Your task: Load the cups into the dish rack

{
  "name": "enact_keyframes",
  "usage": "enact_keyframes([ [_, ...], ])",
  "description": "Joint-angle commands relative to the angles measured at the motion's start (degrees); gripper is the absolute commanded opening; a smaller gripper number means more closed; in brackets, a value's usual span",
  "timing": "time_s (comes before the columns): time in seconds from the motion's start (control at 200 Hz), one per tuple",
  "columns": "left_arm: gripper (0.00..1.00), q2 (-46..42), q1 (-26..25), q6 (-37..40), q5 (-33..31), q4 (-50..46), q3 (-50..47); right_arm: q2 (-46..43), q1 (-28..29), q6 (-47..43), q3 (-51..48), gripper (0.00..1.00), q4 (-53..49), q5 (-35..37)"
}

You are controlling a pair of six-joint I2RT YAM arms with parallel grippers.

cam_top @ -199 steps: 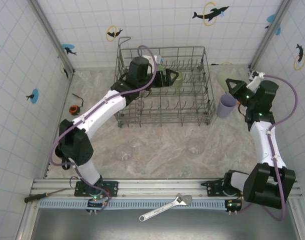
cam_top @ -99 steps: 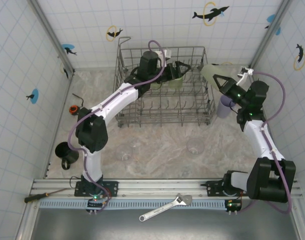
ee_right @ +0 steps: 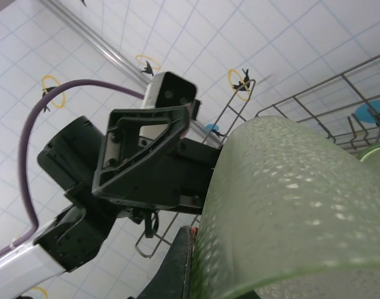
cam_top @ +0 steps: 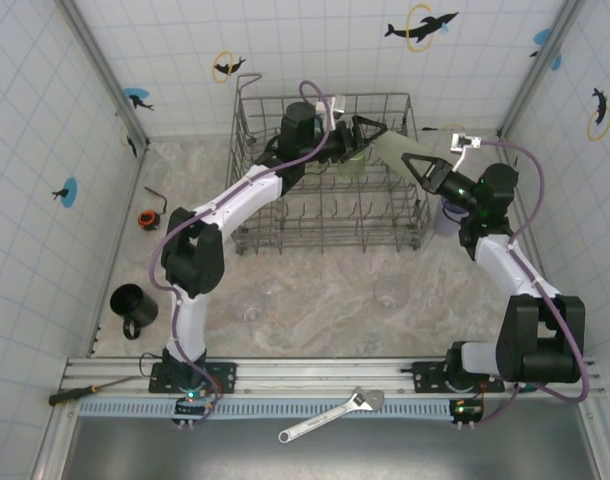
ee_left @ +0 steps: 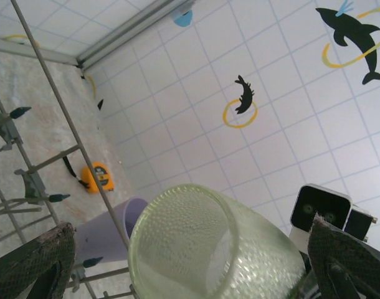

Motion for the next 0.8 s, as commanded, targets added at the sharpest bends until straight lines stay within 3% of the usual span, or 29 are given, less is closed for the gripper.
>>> enact_keyframes([
  [0.0,0.98,0.95,0.17,-4.68,2.53,5.37,0.08,0.50,0.72,0.06,0.15,0.00,6.30,-0.39],
  [0.485,0.97,0.69,-1.40,-10.27,1.01,11.86,-3.85,2.98,4.14,0.05,1.25,0.00,9.69,3.40],
  [0.796,0.62,1.56,-1.80,-12.98,0.96,15.72,-4.35,2.70,4.41,-1.33,1.26,0.00,9.56,4.67],
])
